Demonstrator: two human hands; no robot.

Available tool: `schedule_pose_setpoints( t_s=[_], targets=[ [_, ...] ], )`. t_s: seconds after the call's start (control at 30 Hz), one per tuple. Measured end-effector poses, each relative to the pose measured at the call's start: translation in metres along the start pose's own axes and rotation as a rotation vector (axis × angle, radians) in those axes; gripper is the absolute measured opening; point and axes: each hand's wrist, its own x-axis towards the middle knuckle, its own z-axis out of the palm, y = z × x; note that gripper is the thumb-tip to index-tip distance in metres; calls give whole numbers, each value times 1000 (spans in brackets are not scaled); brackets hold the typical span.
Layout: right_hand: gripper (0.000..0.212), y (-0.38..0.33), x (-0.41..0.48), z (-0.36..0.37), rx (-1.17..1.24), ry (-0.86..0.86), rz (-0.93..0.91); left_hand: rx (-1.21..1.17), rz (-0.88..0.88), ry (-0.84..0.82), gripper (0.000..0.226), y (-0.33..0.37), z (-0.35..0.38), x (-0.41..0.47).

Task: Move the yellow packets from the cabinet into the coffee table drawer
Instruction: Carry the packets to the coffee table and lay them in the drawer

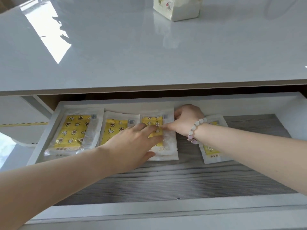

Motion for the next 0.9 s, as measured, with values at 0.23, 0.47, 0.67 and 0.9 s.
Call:
schedule_pose_setpoints(
  t_s=[0.23,0.47,0.67,0.9],
  targets=[
    [63,75,-30,-42,-382,185,94,74,-29,-105,50,6,-2,4],
    [97,96,-41,-43,-127,15,388,59,-61,-115,49,8,-4,6],
    [82,96,-32,-37,-4,-49,439,21,-87,-94,49,11,-6,4],
    [52,95,-29,-33,158,-63,385,16,-74,-94,48,7,-7,5]
  ],
)
